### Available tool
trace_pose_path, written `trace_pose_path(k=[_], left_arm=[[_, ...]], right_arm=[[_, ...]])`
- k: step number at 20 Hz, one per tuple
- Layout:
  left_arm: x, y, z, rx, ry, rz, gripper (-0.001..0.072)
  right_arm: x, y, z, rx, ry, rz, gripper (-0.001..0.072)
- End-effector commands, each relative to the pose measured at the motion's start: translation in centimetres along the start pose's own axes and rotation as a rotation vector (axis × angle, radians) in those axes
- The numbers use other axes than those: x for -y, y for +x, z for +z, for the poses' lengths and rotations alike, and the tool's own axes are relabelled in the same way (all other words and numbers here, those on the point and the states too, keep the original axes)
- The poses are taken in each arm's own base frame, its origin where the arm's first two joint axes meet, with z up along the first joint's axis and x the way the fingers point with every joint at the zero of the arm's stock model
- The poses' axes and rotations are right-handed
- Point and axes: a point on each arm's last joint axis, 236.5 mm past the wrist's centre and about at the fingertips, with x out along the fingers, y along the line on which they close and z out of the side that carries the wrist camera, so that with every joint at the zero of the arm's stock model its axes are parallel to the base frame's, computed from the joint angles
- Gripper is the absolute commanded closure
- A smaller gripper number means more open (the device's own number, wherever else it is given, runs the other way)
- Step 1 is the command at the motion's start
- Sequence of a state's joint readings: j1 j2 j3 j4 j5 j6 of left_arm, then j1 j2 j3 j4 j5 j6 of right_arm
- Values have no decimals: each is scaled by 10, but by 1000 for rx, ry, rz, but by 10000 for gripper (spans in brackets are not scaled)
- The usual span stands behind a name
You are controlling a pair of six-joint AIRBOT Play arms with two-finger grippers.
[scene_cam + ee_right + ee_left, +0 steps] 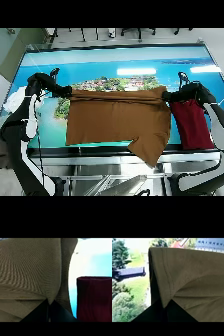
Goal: Fold the shirts.
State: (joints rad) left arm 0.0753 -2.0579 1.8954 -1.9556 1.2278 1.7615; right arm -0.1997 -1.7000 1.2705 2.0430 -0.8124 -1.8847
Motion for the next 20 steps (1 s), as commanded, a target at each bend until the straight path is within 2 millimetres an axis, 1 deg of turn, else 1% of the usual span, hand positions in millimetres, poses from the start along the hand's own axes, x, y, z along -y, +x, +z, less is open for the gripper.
trace_pose_path(k=[1,4,5,6,7,8,9,10,11,12,13,14,15,16,17,18,19,20], left_arm=[[8,3,-4,-20,10,-9,696],[20,6,-7,-32,29,-19,696],[23,7,-7,-34,33,-20,696],[26,8,-10,-43,38,-24,597],[29,8,-13,-56,43,-26,268],[31,6,-18,-77,45,-30,0],[30,0,-24,-104,41,-34,2],[29,-10,-30,-129,27,-37,2],[24,-26,-34,-155,-8,-30,2],[18,-46,-40,-185,-34,-26,2],[10,-68,-48,-217,-58,-18,2],[0,-88,-57,-244,-83,-17,2],[-5,-103,-67,-262,-112,-24,3],[-10,-113,-83,-281,-144,-28,3],[-15,-117,-104,-303,-175,-33,3],[-17,-116,-128,-331,-199,-42,3],[-18,-110,-157,-356,-239,-52,3],[-11,-101,-181,-371,-257,-90,3]], right_arm=[[-7,2,4,18,32,29,693],[-15,1,12,50,73,63,692],[-17,1,13,52,79,70,678],[-17,0,14,53,81,71,598],[-18,-3,14,51,81,74,466],[-19,-9,14,45,94,81,431],[-21,-20,15,37,99,91,429],[-20,-36,18,35,117,100,381],[-17,-57,21,40,157,108,324],[-12,-83,22,47,190,116,324],[-6,-107,17,41,201,120,324],[1,-131,4,16,211,119,324],[8,-150,-14,-11,227,114,325],[15,-166,-37,-30,259,106,325],[22,-176,-59,-31,302,99,325],[28,-184,-84,-26,359,90,325],[33,-187,-109,-26,425,80,324],[35,-187,-137,-43,507,78,322]])
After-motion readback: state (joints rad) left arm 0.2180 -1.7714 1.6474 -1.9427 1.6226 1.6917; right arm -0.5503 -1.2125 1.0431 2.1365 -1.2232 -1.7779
